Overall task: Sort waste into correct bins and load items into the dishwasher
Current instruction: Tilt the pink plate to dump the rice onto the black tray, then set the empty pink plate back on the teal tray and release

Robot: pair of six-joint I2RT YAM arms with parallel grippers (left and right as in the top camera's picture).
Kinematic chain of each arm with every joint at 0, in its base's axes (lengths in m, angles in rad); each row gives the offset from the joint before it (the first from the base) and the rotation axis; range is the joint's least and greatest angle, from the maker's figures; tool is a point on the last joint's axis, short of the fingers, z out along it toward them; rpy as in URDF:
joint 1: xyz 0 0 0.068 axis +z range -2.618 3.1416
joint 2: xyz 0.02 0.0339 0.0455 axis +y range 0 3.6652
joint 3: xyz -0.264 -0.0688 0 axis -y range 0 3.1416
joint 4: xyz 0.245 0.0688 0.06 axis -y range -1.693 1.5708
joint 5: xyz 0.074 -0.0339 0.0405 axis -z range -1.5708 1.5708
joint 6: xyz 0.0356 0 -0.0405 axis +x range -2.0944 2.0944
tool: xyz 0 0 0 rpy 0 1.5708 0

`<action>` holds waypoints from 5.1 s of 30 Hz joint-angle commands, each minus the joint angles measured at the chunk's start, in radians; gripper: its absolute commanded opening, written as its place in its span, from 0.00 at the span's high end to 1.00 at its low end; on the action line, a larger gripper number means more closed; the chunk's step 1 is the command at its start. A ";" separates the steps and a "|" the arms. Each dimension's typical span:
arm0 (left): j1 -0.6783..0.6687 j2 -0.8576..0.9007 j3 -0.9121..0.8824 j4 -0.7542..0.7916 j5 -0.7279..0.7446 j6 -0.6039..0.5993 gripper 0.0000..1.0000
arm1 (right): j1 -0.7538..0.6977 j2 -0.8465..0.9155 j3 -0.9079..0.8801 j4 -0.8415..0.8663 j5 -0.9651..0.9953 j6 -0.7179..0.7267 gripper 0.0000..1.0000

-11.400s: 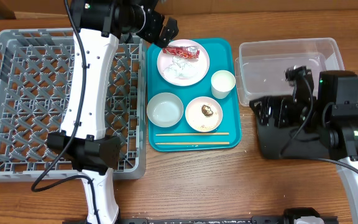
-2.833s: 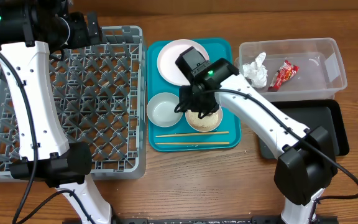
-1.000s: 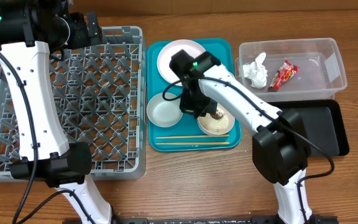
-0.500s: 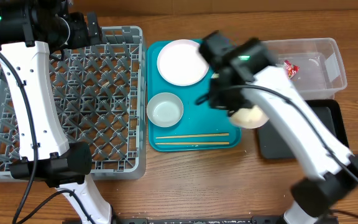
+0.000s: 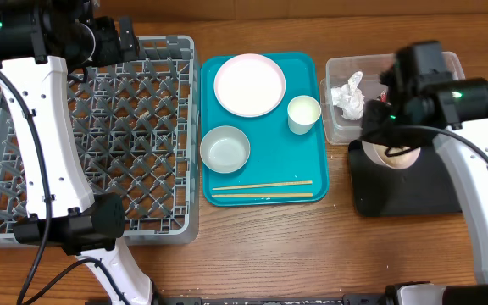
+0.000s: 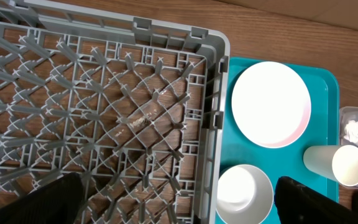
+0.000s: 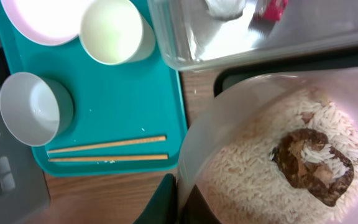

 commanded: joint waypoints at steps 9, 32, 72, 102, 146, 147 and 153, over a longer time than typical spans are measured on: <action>-0.003 -0.019 0.016 0.001 -0.006 -0.010 0.00 | -0.352 -0.047 -0.345 0.151 -0.666 -0.422 0.96; -0.003 -0.019 0.016 0.001 -0.006 -0.010 0.00 | -0.785 0.049 -0.684 0.435 -1.324 -0.610 0.96; -0.003 -0.019 0.016 0.001 -0.006 -0.010 0.00 | -0.579 -0.262 -0.449 0.317 -0.894 -0.086 0.96; -0.003 -0.019 0.016 0.001 -0.006 -0.010 0.00 | 0.475 0.280 -0.238 0.624 0.069 0.250 0.96; -0.004 -0.019 0.016 -0.040 0.250 -0.127 0.00 | 0.253 -0.036 0.038 -0.035 0.120 0.309 0.37; -0.008 -0.019 0.016 -0.055 0.274 -0.127 0.00 | 0.253 -0.036 0.037 -0.037 0.121 0.309 0.37; -0.141 -0.019 0.005 -0.118 0.314 -0.006 0.14 | 0.252 -0.036 0.037 -0.038 0.138 0.309 0.35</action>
